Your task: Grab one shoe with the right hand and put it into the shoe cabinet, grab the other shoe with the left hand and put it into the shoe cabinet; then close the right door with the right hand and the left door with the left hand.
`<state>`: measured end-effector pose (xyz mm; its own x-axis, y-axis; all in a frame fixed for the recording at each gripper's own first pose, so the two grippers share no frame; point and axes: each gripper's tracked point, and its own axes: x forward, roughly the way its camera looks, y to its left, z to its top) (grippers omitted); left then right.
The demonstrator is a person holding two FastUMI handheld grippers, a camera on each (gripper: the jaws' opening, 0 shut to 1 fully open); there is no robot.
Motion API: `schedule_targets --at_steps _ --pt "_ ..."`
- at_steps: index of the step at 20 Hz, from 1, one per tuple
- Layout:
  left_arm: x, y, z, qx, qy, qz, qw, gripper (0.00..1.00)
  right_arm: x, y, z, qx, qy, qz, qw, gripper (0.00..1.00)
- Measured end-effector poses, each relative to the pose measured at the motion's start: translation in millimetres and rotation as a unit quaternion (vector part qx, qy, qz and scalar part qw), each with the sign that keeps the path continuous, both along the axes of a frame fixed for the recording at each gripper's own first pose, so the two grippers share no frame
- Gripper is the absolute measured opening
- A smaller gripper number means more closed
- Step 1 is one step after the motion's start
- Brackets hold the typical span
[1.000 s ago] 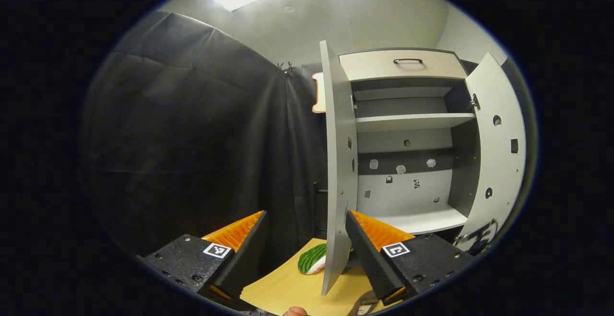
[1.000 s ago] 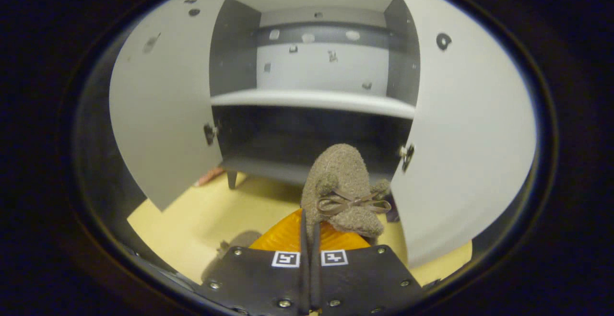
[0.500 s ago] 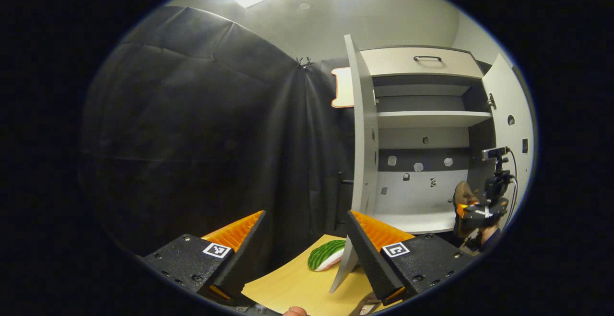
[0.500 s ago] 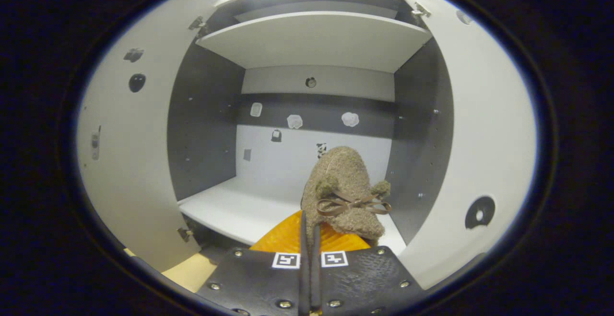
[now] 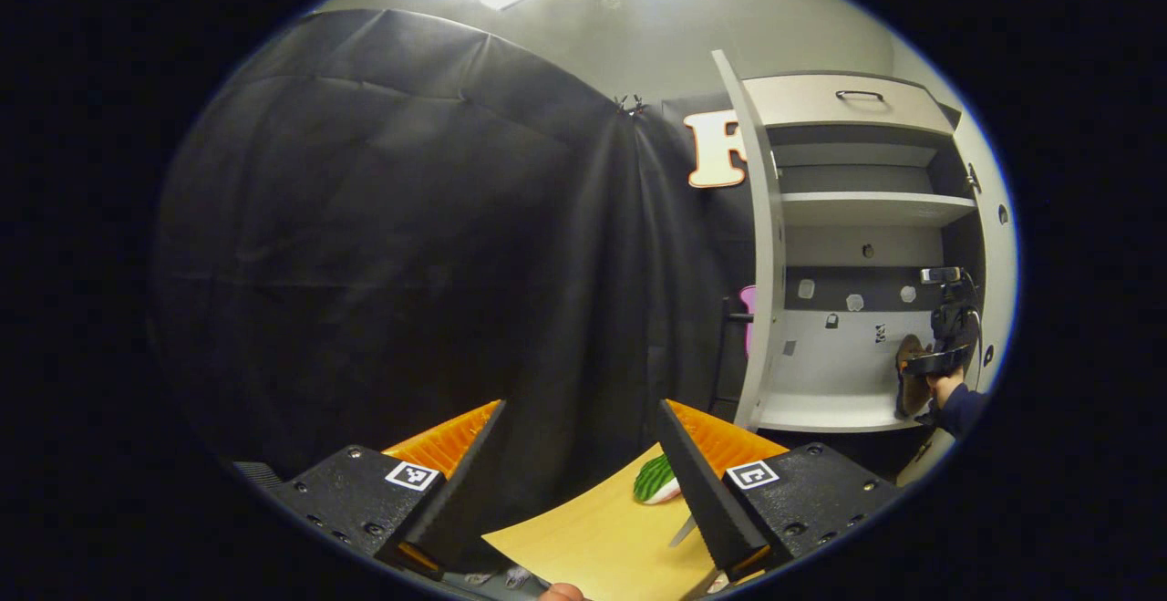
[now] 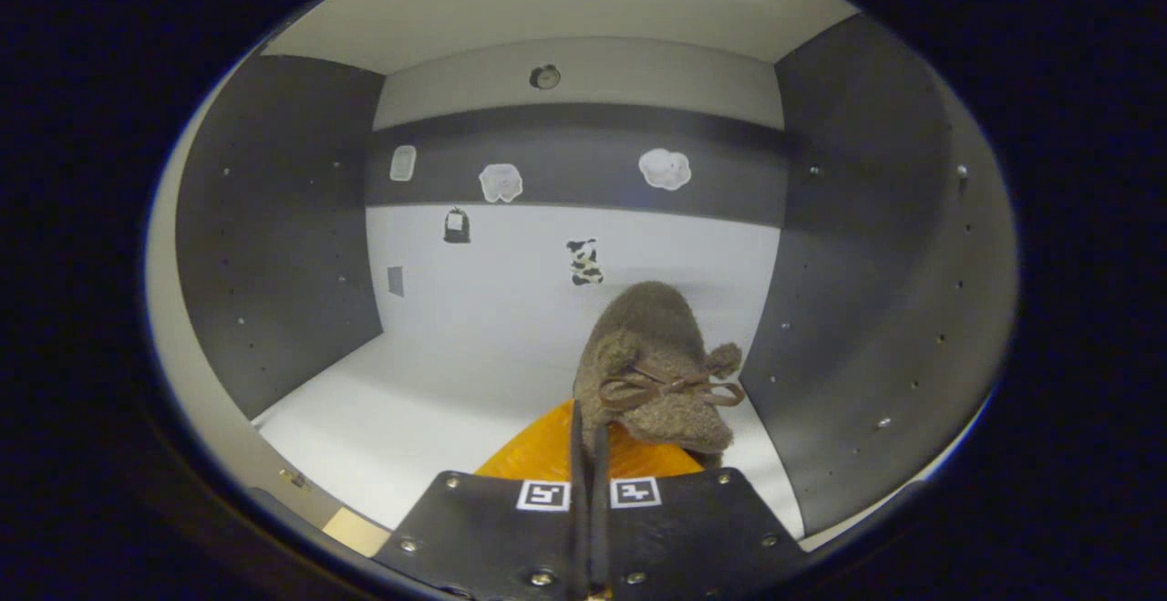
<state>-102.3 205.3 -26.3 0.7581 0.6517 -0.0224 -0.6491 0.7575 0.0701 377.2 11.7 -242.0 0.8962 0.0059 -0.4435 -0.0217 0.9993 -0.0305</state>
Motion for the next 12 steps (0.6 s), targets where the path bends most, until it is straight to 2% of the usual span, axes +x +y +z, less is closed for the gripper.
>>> schedule_targets --at_steps 4,8,9,12 --pt "-17 8 -4 -0.002 0.007 0.022 1.0 0.99 13 4 -19 0.013 0.028 -0.011 0.999 0.02" --pt "-19 7 -9 -0.004 0.011 0.02 1.0 0.99 15 9 -36 0.019 0.054 -0.022 0.998 0.02" --pt "-19 7 -9 -0.002 0.012 0.019 1.0 0.99 10 11 -41 0.023 0.067 -0.02 0.997 0.08" --pt "-19 5 -6 0.004 0.012 0.009 1.0 1.0 9 21 -31 0.03 0.055 -0.009 0.998 0.52"
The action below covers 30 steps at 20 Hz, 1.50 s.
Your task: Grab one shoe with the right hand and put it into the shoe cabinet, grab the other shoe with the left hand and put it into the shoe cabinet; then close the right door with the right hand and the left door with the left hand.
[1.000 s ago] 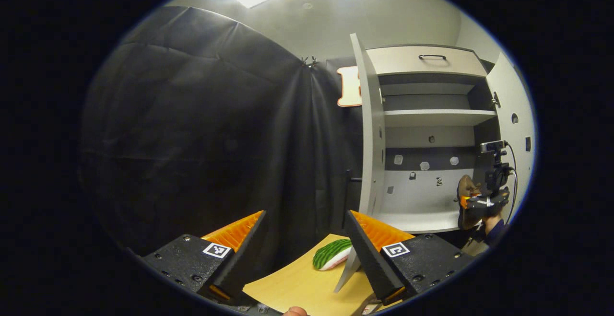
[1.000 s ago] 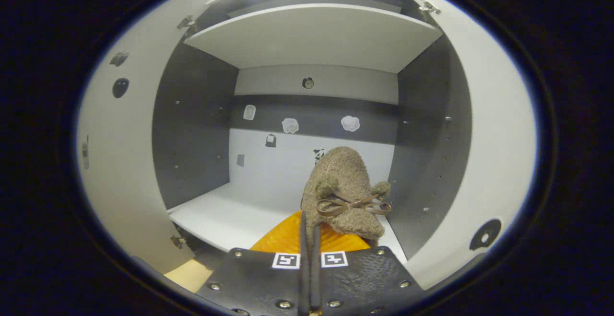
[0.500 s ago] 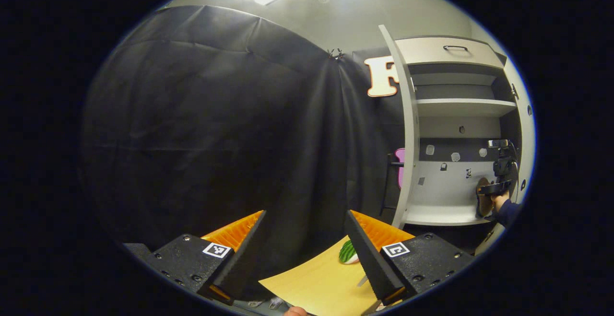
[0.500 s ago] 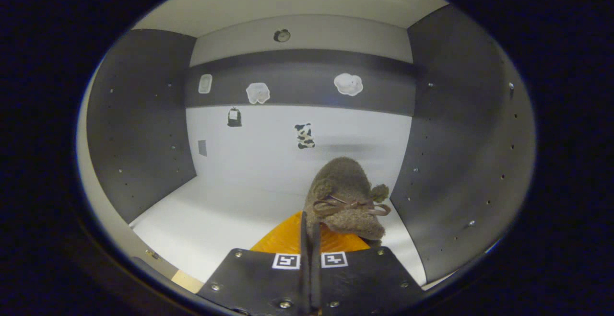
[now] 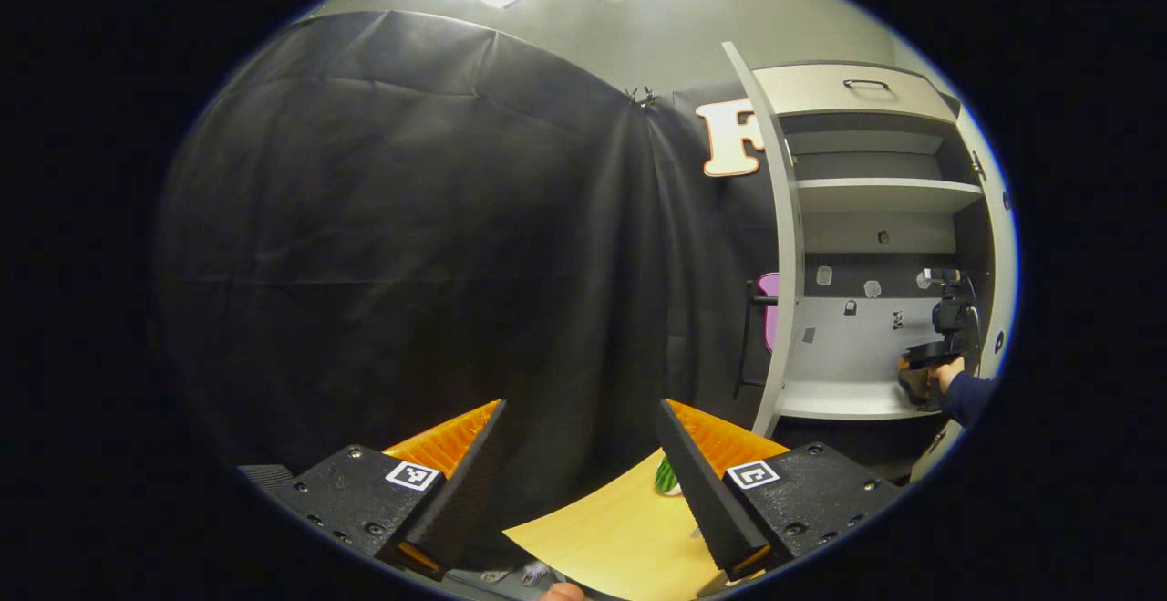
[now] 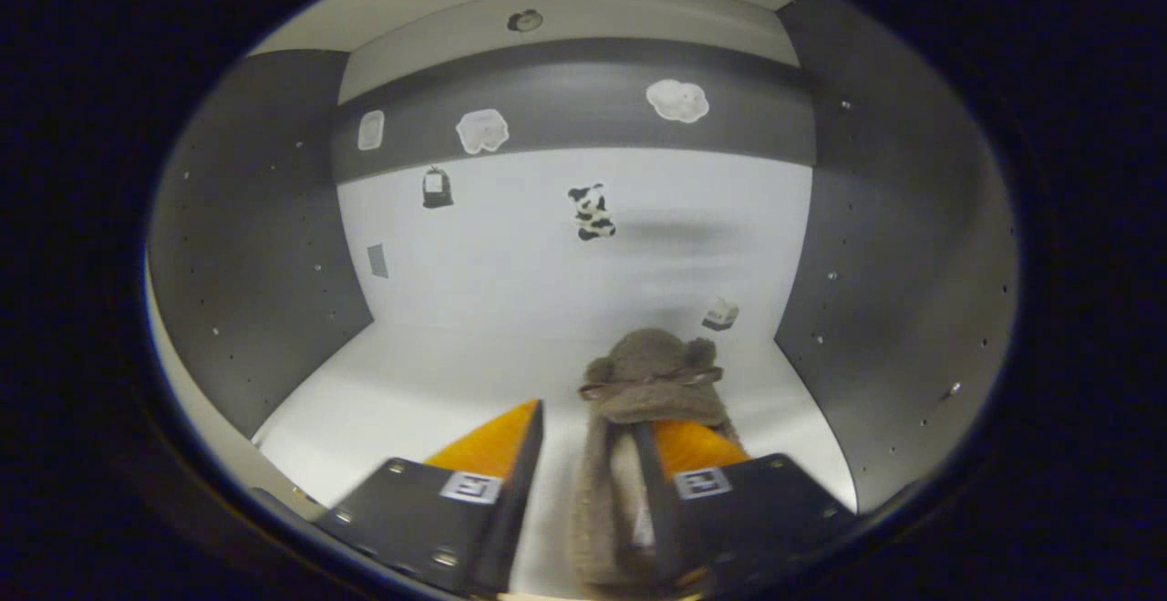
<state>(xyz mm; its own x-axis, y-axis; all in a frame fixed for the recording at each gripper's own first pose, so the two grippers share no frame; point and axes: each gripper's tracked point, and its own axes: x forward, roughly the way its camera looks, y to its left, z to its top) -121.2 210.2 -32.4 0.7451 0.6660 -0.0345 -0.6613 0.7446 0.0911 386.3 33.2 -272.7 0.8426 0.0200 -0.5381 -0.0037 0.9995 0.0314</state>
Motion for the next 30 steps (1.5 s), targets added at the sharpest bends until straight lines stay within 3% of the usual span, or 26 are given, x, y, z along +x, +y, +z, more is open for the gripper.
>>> schedule_targets --at_steps 2,5,9,14,18,19,22,25,26,27,30 --pt "-1 0 2 0.002 -0.001 -0.006 1.0 0.99 -12 8 3 0.008 0.008 0.008 1.0 0.82" --pt "0 -3 5 0.005 -0.004 -0.025 1.0 0.99 -24 5 22 -0.006 -0.009 0.014 1.0 0.86" --pt "16 -18 1 -0.004 0.0 -0.069 0.998 0.99 -50 -3 84 -0.006 -0.068 0.016 0.998 0.82" --pt "52 -63 -20 -0.027 0.02 -0.165 0.986 0.98 -114 -17 179 0.013 -0.147 0.026 0.989 0.85" --pt "75 -107 -62 -0.057 0.075 -0.251 0.963 0.99 -176 -27 242 0.026 -0.191 0.036 0.981 0.82" --pt "77 -118 -76 -0.064 0.091 -0.267 0.957 0.99 -191 -29 256 0.024 -0.2 0.037 0.979 0.85" --pt "81 -147 -123 -0.09 0.15 -0.313 0.934 0.99 -232 -34 300 0.014 -0.229 0.045 0.972 0.85" --pt "78 -175 -178 -0.123 0.21 -0.345 0.906 1.0 -268 -40 342 0.02 -0.259 0.047 0.965 0.82" --pt "78 -181 -196 -0.133 0.227 -0.352 0.898 1.0 -280 -42 353 0.024 -0.265 0.047 0.963 0.85" --pt "76 -186 -215 -0.143 0.243 -0.357 0.891 1.0 -291 -47 360 0.026 -0.27 0.046 0.962 0.82" --pt "76 -193 -274 -0.165 0.295 -0.363 0.868 1.0 -317 -61 376 0.026 -0.274 0.04 0.961 0.84"
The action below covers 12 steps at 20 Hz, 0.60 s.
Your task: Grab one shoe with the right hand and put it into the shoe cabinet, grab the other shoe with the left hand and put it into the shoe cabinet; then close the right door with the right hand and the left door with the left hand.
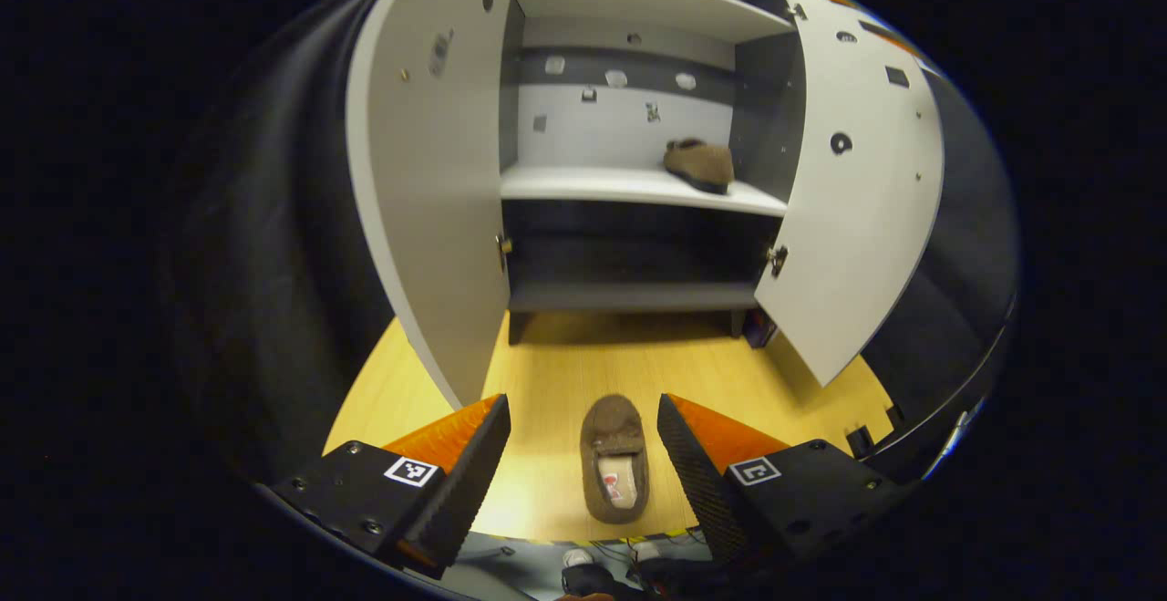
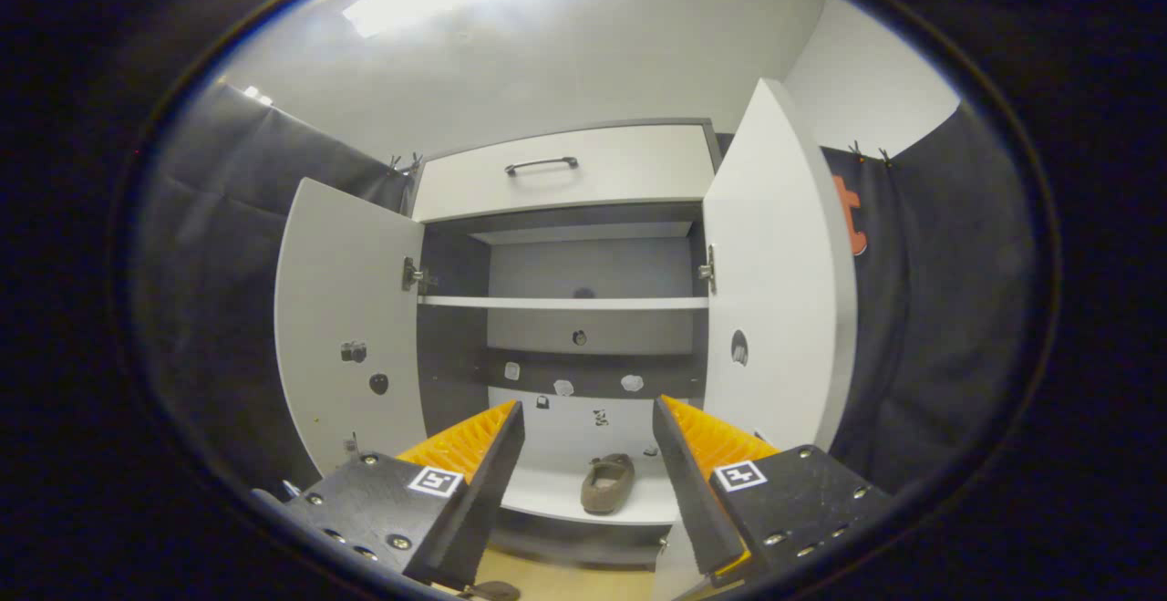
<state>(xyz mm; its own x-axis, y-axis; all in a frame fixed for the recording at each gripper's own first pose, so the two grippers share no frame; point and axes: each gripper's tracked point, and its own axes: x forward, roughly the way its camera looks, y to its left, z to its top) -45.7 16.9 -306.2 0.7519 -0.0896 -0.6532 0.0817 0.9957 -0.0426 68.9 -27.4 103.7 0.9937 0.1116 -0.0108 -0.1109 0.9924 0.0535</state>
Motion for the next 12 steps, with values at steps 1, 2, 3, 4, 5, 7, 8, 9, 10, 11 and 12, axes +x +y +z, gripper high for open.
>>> schedule_targets --at_steps 1,2,3,4,5,7,8,9,10,11,12 --pt "0 -2 -19 -0.003 0.02 -0.006 1.0 1.0 -5 -5 5 -0.001 -0.004 -0.004 1.0 0.81" --pt "-1 -4 -39 -0.005 0.043 -0.01 0.999 1.0 -12 -10 8 -0.002 -0.006 -0.009 1.0 0.82" --pt "-3 -6 -61 -0.007 0.069 -0.013 0.998 1.0 -18 -14 9 -0.003 -0.007 -0.013 1.0 0.82" --pt "-8 -5 -78 -0.009 0.102 -0.015 0.995 1.0 -23 -19 10 -0.006 -0.007 -0.016 1.0 0.85" --pt "-13 -7 -96 -0.017 0.127 -0.018 0.992 1.0 -28 -25 10 -0.012 -0.009 -0.022 1.0 0.84" --pt "-12 -8 -123 -0.025 0.153 -0.018 0.988 0.97 -34 -36 10 -0.026 -0.009 -0.038 0.999 0.84" --pt "-13 -5 -137 -0.023 0.17 -0.016 0.985 0.96 -38 -41 10 -0.031 -0.01 -0.044 0.998 0.84" --pt "-14 -4 -151 -0.022 0.187 -0.014 0.982 0.96 -41 -44 11 -0.034 -0.01 -0.049 0.998 0.84" --pt "-16 -6 -164 -0.027 0.206 -0.012 0.978 0.96 -44 -48 11 -0.037 -0.01 -0.054 0.998 0.85" --pt "-19 -6 -176 -0.035 0.223 -0.01 0.974 0.96 -47 -53 11 -0.041 -0.009 -0.059 0.997 0.85" --pt "-21 -6 -184 -0.042 0.237 -0.006 0.971 0.96 -52 -59 10 -0.045 -0.009 -0.066 0.997 0.84"
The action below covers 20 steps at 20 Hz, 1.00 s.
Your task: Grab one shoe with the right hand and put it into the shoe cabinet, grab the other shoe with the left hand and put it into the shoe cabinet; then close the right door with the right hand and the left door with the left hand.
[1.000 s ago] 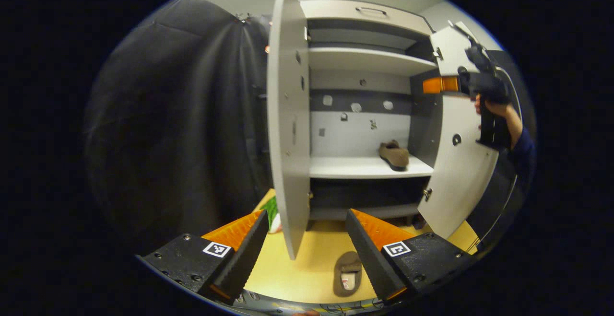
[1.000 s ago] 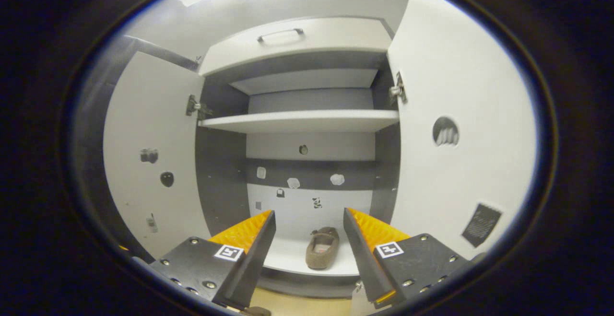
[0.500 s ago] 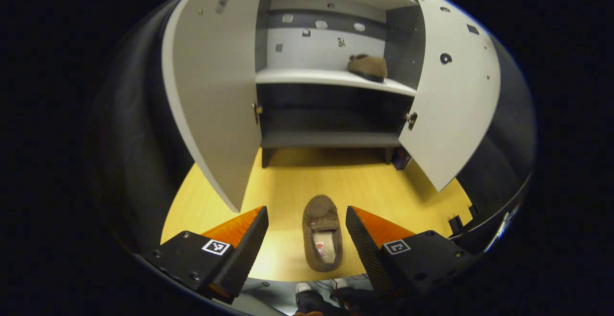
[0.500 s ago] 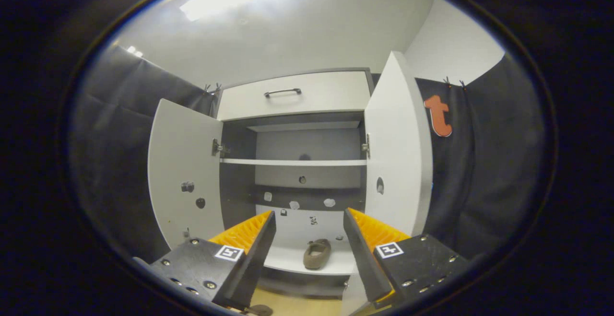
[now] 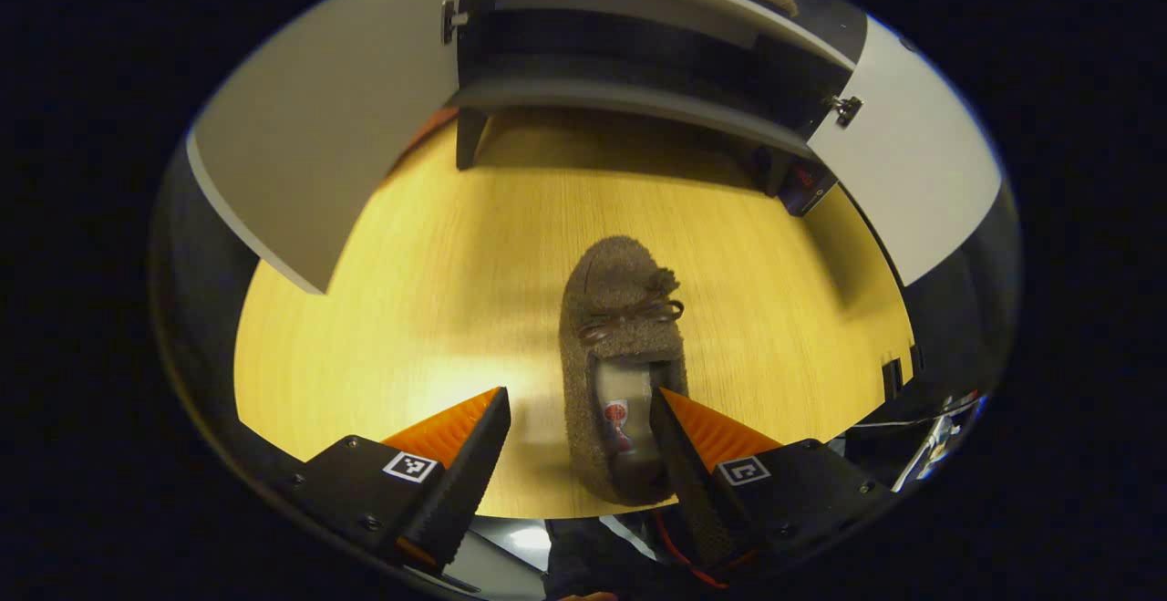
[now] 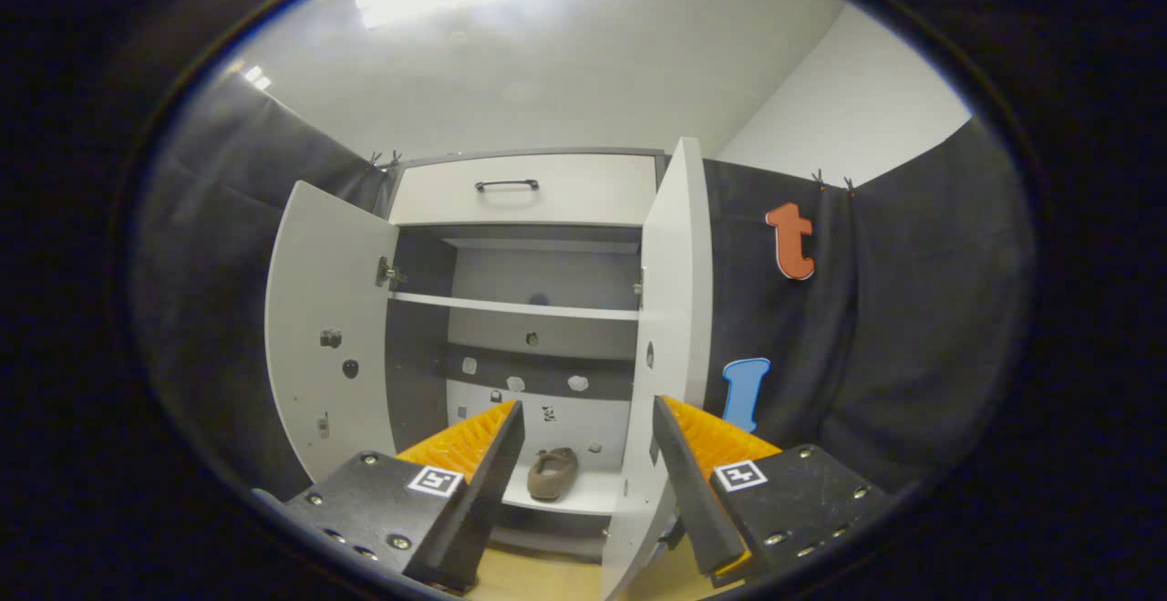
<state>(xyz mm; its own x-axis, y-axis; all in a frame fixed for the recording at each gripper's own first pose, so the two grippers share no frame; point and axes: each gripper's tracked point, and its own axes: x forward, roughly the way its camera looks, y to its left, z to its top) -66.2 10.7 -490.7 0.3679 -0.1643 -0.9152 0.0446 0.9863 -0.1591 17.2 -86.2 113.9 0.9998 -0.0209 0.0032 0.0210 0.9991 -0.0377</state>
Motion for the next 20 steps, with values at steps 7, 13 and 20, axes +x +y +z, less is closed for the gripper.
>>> schedule_targets --at_steps 7,13,20 --pt "-14 -11 -45 -0.007 0.067 -0.004 0.998 0.76 -19 -36 0 -0.014 0.004 -0.048 0.999 0.85" --pt "-9 -10 -45 -0.011 0.084 0.015 0.996 0.36 -35 -58 -2 -0.021 0.005 -0.074 0.997 0.85" --pt "6 2 -34 0.0 0.063 0.025 0.998 0.01 -38 -62 -3 -0.015 -0.001 -0.075 0.997 0.82"
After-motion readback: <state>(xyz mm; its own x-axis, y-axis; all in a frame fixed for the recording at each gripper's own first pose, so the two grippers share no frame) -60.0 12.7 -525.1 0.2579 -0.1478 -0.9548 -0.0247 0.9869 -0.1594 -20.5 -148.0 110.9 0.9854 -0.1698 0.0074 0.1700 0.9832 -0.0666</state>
